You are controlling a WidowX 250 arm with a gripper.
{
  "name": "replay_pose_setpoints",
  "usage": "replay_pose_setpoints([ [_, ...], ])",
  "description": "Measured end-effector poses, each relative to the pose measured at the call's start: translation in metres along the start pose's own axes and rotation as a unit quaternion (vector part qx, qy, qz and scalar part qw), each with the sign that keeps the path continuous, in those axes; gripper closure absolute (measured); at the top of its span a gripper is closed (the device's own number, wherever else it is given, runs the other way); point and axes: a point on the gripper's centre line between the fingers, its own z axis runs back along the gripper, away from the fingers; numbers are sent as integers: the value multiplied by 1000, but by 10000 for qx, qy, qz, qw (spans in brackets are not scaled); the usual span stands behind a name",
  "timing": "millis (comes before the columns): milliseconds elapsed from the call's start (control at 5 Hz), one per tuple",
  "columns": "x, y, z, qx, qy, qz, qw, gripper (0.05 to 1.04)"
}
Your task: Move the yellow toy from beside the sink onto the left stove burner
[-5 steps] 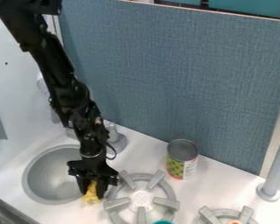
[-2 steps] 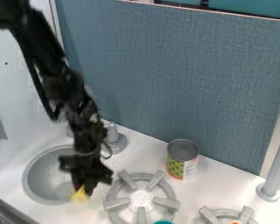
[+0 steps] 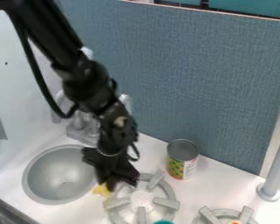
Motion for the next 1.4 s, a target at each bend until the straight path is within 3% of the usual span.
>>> replay_pose_setpoints([
  [200, 9, -20, -4, -254, -54, -197, 9995, 921],
  [400, 21, -30, -29, -378, 196, -252, 9988, 921],
  [800, 36, -33, -56, -264, 523, -314, 9978, 921],
  [1000, 34, -33, -54, -238, 704, -247, 9969, 878],
  [1200, 24, -30, -52, -133, 1007, -220, 9946, 627],
  [1400, 28, -28, -41, -141, 992, -208, 9948, 318],
])
